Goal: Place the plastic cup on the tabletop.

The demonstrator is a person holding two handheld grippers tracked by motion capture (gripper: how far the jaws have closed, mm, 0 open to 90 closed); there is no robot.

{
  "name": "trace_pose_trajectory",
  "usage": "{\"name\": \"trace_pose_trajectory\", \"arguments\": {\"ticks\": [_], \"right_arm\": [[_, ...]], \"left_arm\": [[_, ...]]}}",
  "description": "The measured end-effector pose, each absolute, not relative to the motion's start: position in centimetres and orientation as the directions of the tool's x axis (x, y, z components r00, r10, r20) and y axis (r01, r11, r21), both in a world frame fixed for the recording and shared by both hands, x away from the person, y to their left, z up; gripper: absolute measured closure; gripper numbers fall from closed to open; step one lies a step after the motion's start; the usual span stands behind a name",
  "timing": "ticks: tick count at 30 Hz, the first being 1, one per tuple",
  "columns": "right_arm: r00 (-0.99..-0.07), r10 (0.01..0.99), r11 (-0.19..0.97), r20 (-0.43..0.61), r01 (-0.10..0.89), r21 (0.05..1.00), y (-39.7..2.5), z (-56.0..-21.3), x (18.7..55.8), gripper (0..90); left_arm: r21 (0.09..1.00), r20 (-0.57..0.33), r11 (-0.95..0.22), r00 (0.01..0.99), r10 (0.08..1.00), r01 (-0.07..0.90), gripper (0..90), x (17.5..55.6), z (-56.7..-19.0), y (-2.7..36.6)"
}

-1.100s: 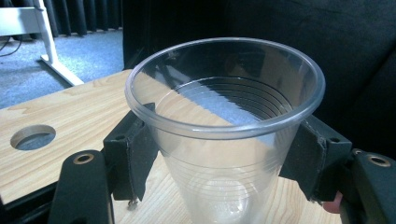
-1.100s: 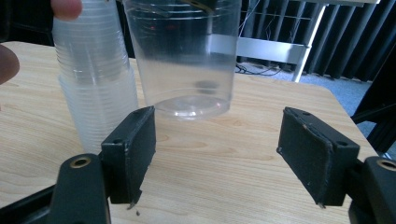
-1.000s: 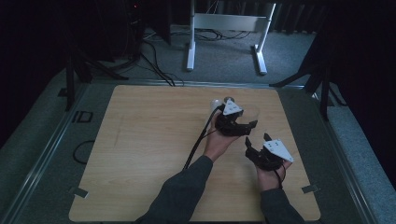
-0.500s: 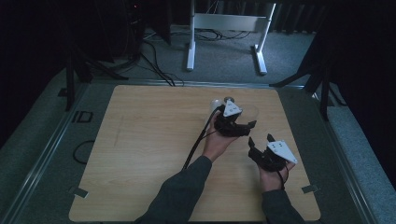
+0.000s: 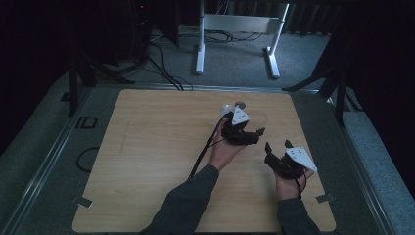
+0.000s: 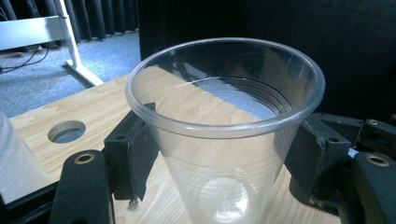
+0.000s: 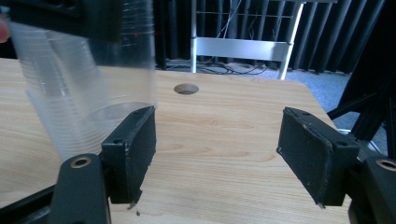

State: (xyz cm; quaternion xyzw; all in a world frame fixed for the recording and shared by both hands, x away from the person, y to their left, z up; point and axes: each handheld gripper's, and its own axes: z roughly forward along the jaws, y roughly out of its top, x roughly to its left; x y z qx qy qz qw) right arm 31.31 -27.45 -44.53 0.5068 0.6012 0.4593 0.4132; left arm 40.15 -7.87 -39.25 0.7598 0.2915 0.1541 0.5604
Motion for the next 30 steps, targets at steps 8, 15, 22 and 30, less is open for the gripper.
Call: {"name": "trace_pose_trajectory", "arguments": {"ticks": [8, 15, 22, 30], "right_arm": [[-0.128, 0.992, 0.050, -0.020, 0.239, 0.970, -27.8, -44.6, 31.5, 27.8], [-0.126, 0.992, 0.047, -0.017, 0.242, 0.969, -27.7, -44.7, 31.5, 27.8], [-0.121, 0.993, 0.045, -0.015, 0.245, 0.968, -27.8, -44.7, 31.5, 27.8], [-0.123, 0.992, 0.040, -0.010, 0.249, 0.968, -27.8, -44.8, 31.6, 27.8]], "left_arm": [[0.943, -0.081, -0.210, 0.788, 0.610, 0.259, 31.2, 39.8, -39.2, -7.6], [0.947, -0.071, -0.211, 0.796, 0.601, 0.243, 31.3, 39.0, -39.1, -7.3], [0.947, -0.079, -0.201, 0.786, 0.613, 0.252, 31.4, 39.2, -39.5, -6.4], [0.943, -0.072, -0.212, 0.782, 0.619, 0.256, 31.4, 39.0, -40.3, -6.1]]}}
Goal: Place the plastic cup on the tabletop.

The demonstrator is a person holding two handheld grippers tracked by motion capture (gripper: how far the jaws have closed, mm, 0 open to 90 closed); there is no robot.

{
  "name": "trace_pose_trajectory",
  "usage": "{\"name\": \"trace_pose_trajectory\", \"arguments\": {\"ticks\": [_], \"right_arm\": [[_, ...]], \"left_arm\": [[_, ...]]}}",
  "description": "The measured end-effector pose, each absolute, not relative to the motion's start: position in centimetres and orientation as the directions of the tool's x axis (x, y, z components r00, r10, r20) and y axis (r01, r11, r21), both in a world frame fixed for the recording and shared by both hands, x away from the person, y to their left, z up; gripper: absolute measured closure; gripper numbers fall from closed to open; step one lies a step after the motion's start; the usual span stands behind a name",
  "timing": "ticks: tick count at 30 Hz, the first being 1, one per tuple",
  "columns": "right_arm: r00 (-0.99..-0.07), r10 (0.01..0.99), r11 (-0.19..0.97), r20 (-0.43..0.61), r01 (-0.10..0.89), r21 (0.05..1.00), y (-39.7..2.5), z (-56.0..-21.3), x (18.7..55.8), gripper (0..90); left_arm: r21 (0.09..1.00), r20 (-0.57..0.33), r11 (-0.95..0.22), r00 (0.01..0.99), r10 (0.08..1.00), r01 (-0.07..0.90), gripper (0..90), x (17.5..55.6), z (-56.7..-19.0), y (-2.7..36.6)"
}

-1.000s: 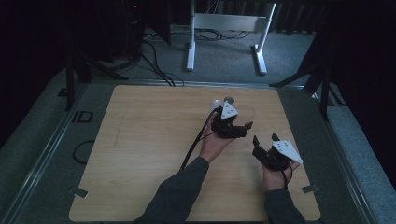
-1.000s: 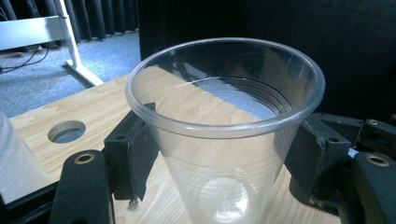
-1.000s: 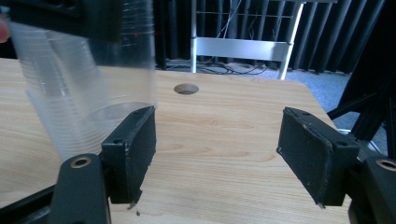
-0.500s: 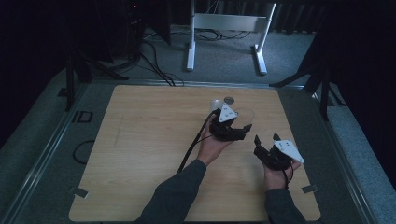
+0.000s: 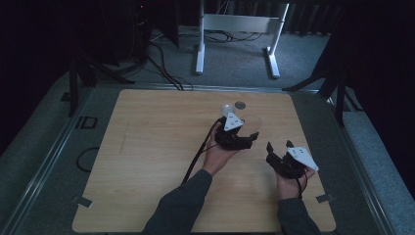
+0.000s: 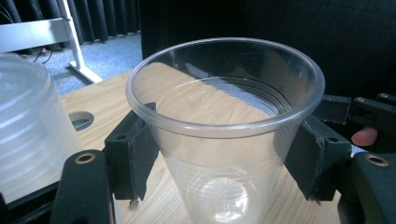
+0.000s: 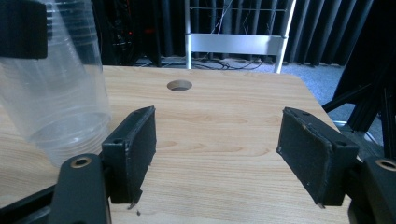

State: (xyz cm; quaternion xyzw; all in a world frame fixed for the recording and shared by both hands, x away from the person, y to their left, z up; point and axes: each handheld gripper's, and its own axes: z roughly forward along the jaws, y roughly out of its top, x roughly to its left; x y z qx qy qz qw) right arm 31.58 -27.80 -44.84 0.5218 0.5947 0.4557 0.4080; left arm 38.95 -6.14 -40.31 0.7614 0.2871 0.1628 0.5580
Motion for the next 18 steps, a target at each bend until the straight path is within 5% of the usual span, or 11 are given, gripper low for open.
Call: {"name": "trace_pose_trajectory", "arguments": {"ticks": [18], "right_arm": [[-0.115, 0.993, 0.029, 0.000, 0.255, 0.967, -28.1, -45.0, 31.6, 27.8]], "left_arm": [[0.939, -0.059, -0.229, 0.775, 0.629, 0.257, 31.5, 38.5, -41.8, -5.8]]}}
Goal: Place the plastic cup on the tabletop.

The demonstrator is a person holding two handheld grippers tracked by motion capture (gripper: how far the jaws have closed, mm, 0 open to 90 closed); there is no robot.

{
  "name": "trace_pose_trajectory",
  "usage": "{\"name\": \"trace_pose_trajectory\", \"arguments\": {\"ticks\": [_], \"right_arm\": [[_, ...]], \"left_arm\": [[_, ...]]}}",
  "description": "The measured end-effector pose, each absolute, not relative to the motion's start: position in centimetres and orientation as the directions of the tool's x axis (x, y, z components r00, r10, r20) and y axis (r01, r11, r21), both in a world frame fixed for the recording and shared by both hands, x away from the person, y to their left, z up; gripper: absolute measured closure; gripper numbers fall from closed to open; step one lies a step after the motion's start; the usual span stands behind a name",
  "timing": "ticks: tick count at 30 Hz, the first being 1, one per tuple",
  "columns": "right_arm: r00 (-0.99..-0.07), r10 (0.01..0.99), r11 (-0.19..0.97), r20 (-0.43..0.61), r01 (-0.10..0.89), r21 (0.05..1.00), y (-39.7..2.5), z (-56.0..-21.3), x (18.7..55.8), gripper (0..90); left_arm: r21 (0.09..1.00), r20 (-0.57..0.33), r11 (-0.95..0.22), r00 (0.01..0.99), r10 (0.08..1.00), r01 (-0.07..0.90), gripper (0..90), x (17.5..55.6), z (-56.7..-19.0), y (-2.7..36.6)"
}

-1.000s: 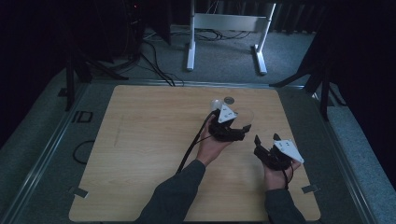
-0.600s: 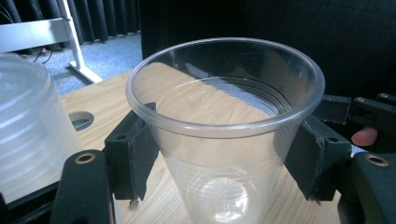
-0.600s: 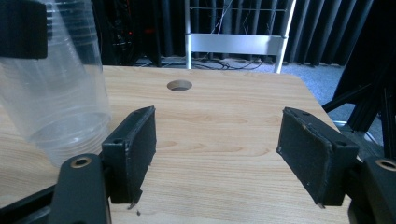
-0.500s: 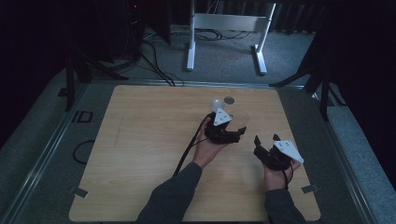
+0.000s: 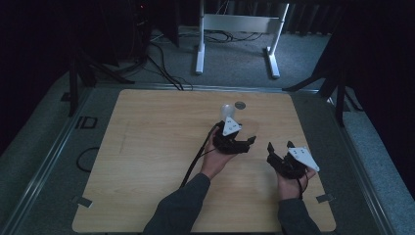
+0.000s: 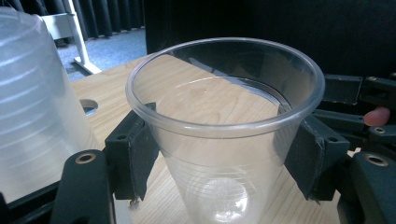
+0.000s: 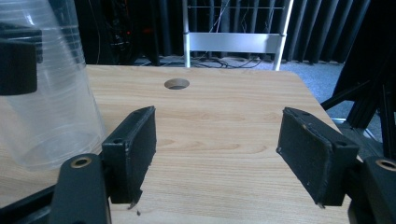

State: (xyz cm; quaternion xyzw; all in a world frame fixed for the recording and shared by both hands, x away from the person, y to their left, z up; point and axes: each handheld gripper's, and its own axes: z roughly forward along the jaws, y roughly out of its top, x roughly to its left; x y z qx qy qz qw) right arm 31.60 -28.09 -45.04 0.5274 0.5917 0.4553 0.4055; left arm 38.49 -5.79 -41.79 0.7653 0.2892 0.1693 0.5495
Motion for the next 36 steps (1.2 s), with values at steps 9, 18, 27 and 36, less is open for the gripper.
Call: {"name": "trace_pose_trajectory", "arguments": {"ticks": [9, 18, 27, 36], "right_arm": [[-0.114, 0.993, 0.028, 0.002, 0.259, 0.965, -28.1, -45.2, 31.6, 27.8], [-0.113, 0.994, 0.028, 0.002, 0.259, 0.965, -28.1, -45.3, 31.6, 27.8], [-0.112, 0.994, 0.025, 0.005, 0.260, 0.965, -28.1, -45.4, 31.7, 27.8], [-0.111, 0.994, 0.024, 0.005, 0.260, 0.965, -28.1, -45.4, 31.6, 27.8]], "left_arm": [[0.937, -0.047, -0.241, 0.775, 0.631, 0.253, 31.6, 38.3, -42.4, -5.9], [0.938, -0.043, -0.243, 0.776, 0.630, 0.249, 31.5, 38.1, -42.6, -6.0], [0.935, -0.042, -0.248, 0.777, 0.629, 0.252, 31.6, 38.0, -43.2, -6.3], [0.938, -0.038, -0.243, 0.771, 0.636, 0.247, 31.6, 37.8, -43.5, -6.4]]}}
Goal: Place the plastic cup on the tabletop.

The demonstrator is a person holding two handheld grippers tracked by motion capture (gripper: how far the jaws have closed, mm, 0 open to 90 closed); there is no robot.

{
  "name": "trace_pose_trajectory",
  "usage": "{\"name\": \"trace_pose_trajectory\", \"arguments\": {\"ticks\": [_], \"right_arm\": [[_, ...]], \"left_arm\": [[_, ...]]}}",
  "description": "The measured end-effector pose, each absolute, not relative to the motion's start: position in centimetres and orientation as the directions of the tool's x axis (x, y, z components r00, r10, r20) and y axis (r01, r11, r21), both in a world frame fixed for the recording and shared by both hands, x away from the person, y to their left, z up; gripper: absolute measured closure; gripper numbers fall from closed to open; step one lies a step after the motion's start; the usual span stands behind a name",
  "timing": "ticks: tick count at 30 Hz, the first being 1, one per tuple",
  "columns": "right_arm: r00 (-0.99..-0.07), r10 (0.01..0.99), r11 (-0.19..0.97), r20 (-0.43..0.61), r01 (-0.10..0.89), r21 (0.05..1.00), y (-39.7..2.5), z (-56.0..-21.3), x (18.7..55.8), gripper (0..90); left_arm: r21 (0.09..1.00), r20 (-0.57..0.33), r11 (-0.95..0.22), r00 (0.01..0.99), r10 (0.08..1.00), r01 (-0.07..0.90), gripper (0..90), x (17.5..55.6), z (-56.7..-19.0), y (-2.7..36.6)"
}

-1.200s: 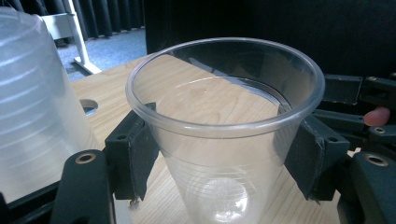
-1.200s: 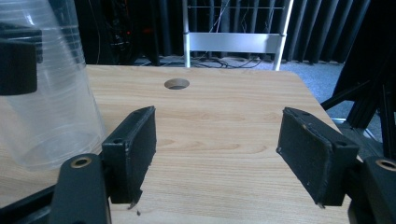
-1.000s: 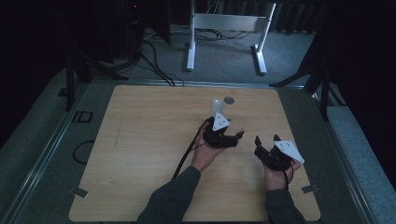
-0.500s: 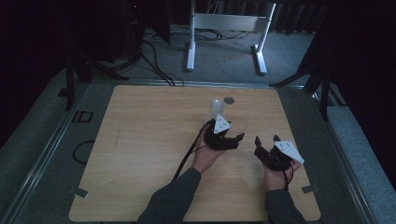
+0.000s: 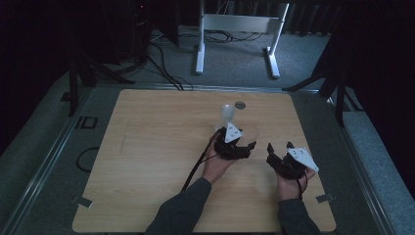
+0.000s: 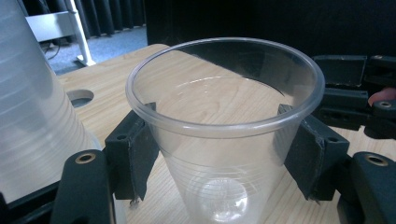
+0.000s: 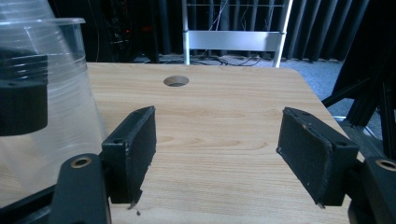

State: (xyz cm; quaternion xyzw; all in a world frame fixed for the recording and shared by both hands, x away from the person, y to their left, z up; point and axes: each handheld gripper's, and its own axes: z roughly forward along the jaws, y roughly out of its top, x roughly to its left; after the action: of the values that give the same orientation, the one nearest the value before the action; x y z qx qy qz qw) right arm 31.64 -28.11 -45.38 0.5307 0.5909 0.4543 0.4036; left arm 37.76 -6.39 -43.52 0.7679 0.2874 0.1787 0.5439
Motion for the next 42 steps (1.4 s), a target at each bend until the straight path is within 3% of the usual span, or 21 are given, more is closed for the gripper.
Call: {"name": "trace_pose_trajectory", "arguments": {"ticks": [42], "right_arm": [[-0.103, 0.995, 0.020, 0.007, 0.258, 0.966, -28.5, -45.4, 31.6, 27.8]], "left_arm": [[0.932, -0.015, -0.269, 0.765, 0.644, 0.244, 31.3, 37.2, -47.4, -6.8]]}}
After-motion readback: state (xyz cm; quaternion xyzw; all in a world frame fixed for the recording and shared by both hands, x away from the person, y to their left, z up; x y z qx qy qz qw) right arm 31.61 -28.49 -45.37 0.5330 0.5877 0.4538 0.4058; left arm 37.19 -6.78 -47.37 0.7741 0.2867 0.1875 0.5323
